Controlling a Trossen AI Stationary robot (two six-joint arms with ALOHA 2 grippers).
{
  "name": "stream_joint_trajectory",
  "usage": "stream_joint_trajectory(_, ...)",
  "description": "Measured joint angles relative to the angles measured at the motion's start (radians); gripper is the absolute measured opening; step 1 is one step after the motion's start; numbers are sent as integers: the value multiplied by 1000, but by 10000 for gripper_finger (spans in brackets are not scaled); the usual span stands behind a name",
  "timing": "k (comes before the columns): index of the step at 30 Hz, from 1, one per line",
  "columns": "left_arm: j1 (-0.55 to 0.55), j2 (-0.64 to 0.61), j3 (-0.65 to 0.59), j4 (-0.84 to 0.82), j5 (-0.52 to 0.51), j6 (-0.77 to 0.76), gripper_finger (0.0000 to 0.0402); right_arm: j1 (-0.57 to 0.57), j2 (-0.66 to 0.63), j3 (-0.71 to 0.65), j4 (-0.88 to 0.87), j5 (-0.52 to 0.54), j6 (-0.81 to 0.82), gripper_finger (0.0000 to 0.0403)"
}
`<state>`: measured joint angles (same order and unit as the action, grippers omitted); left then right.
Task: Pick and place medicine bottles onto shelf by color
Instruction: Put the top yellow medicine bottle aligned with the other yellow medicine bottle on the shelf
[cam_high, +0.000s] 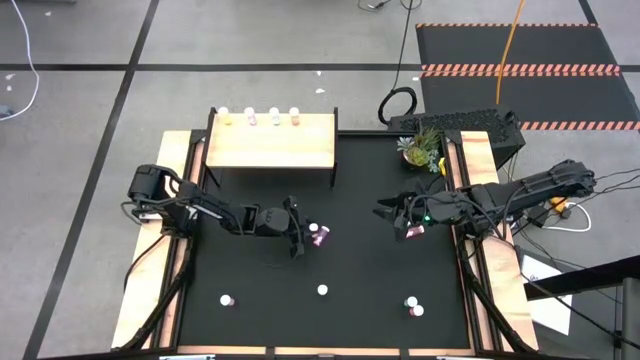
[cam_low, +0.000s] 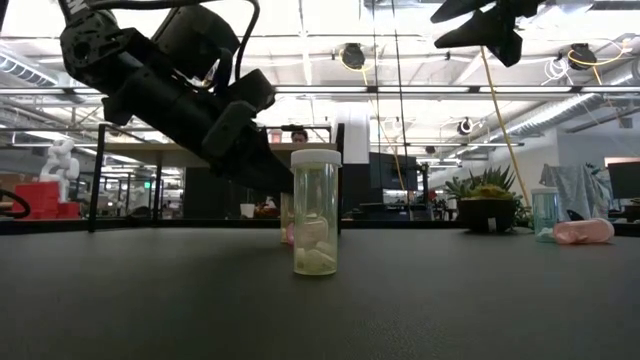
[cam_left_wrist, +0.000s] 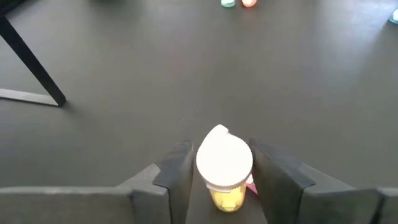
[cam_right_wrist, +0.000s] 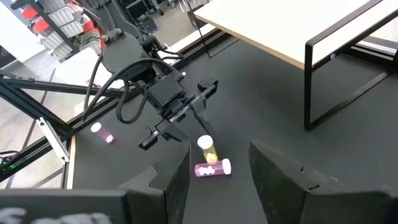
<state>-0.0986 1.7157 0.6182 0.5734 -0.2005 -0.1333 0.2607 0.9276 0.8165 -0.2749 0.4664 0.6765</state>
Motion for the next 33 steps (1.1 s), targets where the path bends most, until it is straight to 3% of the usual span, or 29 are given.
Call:
stream_joint_trajectory(5, 0, 0, 0, 0, 0, -10, 125, 0, 0, 0, 0, 0, 0, 155)
stream_joint_trajectory(12, 0, -65, 40, -60, -19, -71, 129, 0, 0, 0, 0, 0, -6, 155)
stream_joint_trajectory(23, 49, -520, 193, -780, -233, -87, 131, -66, 0, 0, 13, -32, -87, 155)
stream_joint_trajectory(30, 199, -838, 204, -1040, -424, -97, 131, -162, 0, 0, 16, -118, -158, 155)
stream_joint_trajectory(33, 314, -921, 204, -1117, -449, -56, 131, -208, 0, 0, 16, -158, -186, 155)
